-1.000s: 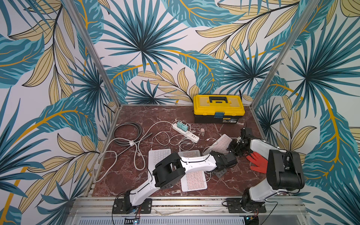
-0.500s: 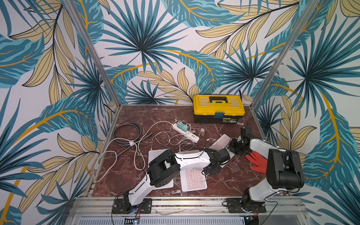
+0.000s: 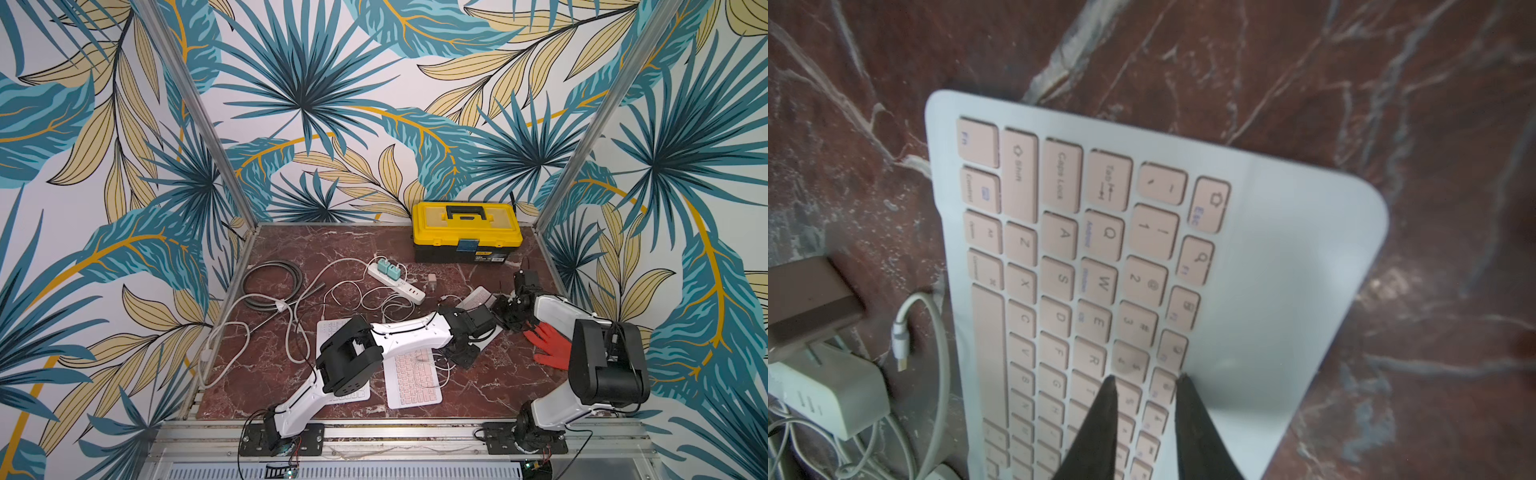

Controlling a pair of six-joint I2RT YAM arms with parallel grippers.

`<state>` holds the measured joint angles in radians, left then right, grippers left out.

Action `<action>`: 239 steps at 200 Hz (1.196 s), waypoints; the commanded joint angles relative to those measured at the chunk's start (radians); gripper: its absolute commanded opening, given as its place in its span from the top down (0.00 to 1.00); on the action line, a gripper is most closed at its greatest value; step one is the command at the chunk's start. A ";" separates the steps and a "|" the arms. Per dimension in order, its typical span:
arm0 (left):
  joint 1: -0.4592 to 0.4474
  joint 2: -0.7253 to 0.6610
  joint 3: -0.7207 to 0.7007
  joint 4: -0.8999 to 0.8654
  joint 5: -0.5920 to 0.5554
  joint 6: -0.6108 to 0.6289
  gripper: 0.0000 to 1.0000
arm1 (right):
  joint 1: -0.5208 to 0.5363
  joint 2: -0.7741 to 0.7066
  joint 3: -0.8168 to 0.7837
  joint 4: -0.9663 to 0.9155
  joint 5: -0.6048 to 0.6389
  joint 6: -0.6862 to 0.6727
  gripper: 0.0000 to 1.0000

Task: Unplug the wireless keyboard
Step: Remove the power cord from the keyboard.

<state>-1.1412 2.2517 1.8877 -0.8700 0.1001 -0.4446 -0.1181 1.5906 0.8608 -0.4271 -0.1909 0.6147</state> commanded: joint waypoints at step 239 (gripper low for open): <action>0.415 -0.394 -0.192 -0.014 -0.071 -0.134 0.55 | 0.216 -0.105 0.213 -0.224 0.073 -0.119 0.68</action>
<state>-0.7864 1.9167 1.7348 -0.8803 0.0849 -0.5503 0.0353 1.4837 1.0119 -0.6006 -0.1593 0.5144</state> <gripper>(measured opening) 0.448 0.315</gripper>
